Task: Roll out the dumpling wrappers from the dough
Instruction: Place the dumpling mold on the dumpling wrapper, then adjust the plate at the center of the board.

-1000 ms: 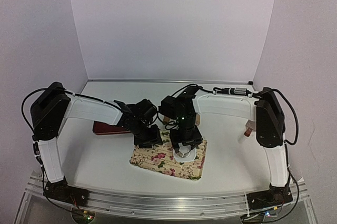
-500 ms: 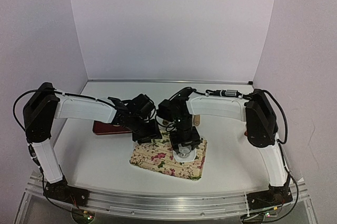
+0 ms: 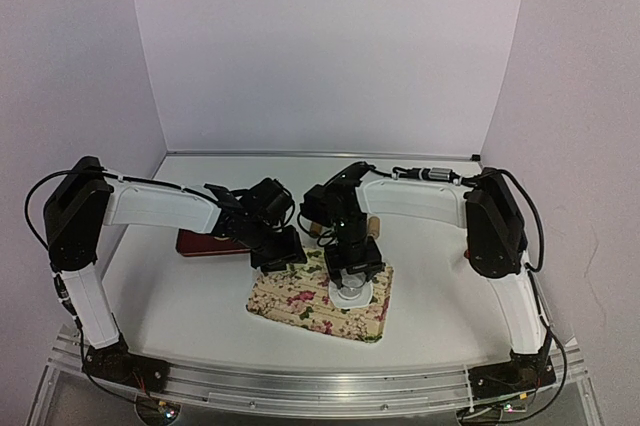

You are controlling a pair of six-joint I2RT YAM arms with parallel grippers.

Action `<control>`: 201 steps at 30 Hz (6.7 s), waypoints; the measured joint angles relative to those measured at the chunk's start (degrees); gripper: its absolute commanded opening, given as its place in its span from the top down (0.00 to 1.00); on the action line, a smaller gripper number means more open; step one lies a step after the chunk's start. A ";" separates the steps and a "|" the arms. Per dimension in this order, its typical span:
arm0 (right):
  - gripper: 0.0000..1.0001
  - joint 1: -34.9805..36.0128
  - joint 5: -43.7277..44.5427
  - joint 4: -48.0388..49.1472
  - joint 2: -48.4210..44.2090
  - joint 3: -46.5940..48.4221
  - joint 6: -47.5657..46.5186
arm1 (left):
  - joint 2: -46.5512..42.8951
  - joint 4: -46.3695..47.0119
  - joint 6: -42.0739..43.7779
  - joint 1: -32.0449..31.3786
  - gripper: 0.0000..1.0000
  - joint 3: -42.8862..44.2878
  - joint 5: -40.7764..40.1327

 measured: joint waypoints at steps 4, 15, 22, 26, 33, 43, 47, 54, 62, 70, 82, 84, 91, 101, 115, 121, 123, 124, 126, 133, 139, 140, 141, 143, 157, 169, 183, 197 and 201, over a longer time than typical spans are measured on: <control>0.84 -0.02 -0.08 0.00 0.53 0.00 -0.41 | 0.00 0.00 -0.68 0.00 0.51 0.00 0.00; 0.84 0.00 -0.67 0.04 1.62 0.15 -1.49 | -0.54 0.00 -1.20 0.00 0.51 -0.84 0.00; 0.84 0.00 -0.90 0.06 1.65 0.20 -1.80 | -0.74 0.03 -1.28 0.00 0.51 -0.87 0.00; 0.84 0.00 -0.90 0.04 1.72 0.37 -1.94 | -0.74 0.04 -1.28 0.00 0.51 -0.85 0.00; 0.84 0.00 -1.07 0.22 2.61 1.00 -2.15 | -0.74 0.04 -1.28 0.00 0.51 -0.87 0.00; 0.84 0.00 -1.07 0.22 2.67 1.07 -2.39 | -0.74 0.04 -1.27 0.00 0.51 -0.87 0.00; 0.84 -0.01 -1.07 0.36 2.67 0.82 -2.49 | -0.74 0.03 -1.27 0.00 0.51 -0.86 0.00; 0.86 0.00 -1.13 1.71 2.21 -1.20 -2.86 | -0.74 0.02 -1.26 0.00 0.51 -0.87 0.00; 0.89 -0.23 -2.14 5.45 -1.03 -7.05 -2.94 | -0.96 0.13 -1.26 0.00 0.51 -1.93 0.08; 0.94 -0.46 -2.89 5.30 -0.34 -7.22 -3.67 | -0.96 1.89 -1.26 0.00 0.51 -1.99 1.40; 0.99 -0.91 -4.26 5.81 0.63 -7.55 -4.74 | -0.96 8.50 -2.96 -0.36 0.54 -7.90 4.85; 1.00 -0.96 -4.52 7.00 -0.04 -8.77 -4.71 | -0.95 10.30 -3.81 -0.77 0.55 -9.29 5.37; 1.00 -1.07 -5.60 9.59 -1.59 -11.62 -4.17 | 0.65 16.46 -6.93 -4.17 0.58 -10.35 7.03; 1.00 -1.05 -7.14 15.38 -4.92 -17.94 -2.35 | -1.10 20.84 -12.73 -5.91 0.59 -15.40 5.72; 1.00 -0.77 -8.45 12.96 -3.41 -15.59 -2.90 | -4.56 19.81 -16.01 -6.51 0.59 -18.41 1.10; 1.00 0.24 -6.72 14.86 -4.86 -17.85 -8.63 | -5.45 19.54 -16.45 -6.51 0.59 -18.85 -0.45; 1.00 0.55 -6.21 15.89 -5.57 -18.92 -10.42 | -5.90 19.51 -16.80 -6.51 0.59 -18.89 -1.02; 1.00 0.66 -6.05 16.33 -5.86 -19.38 -11.19 | -6.21 19.51 -16.95 -6.51 0.59 -18.94 -1.32; 1.00 0.77 -5.96 16.58 -6.01 -19.59 -11.86 | -7.10 19.41 -17.22 -6.51 0.59 -19.21 -1.85; 1.00 0.85 -6.83 12.42 -2.86 -14.51 -7.22 | -10.91 18.61 -18.20 -6.51 0.59 -21.25 -4.40; 1.00 0.96 -7.61 9.31 -0.05 -10.06 -0.69 | -14.12 17.54 -19.28 -6.51 0.59 -23.73 -5.79; 1.00 1.04 -7.55 9.02 0.17 -9.63 0.02 | -14.48 17.51 -19.31 -6.51 0.59 -23.91 -6.08; 1.00 1.10 -7.46 8.80 0.37 -9.17 0.64 | -14.80 17.46 -19.35 -6.50 0.59 -24.04 -6.30; 1.00 1.20 -7.35 8.27 0.79 -8.35 1.50 | -15.27 17.42 -19.39 -6.39 0.59 -24.21 -6.61; 0.54 1.57 -6.71 6.93 0.73 -6.25 2.08 | -15.43 15.40 -17.17 -6.12 0.57 -22.77 -7.55; 0.27 1.99 -2.96 7.65 0.46 -4.31 0.82 | -17.04 12.40 -17.01 -6.12 0.54 -22.73 -9.07; 0.19 0.78 -2.69 6.97 -19.85 -9.21 -0.75 | -19.28 4.01 -8.75 -8.21 0.45 -15.56 -15.19; 0.33 -14.75 -12.16 16.57 -32.91 -34.24 -6.72 | 10.01 -5.57 6.47 -18.47 0.29 20.84 -15.21; 0.40 -14.71 -14.58 20.70 -35.08 -38.32 -7.00 | 15.94 -12.38 5.14 -19.06 0.25 28.62 -16.40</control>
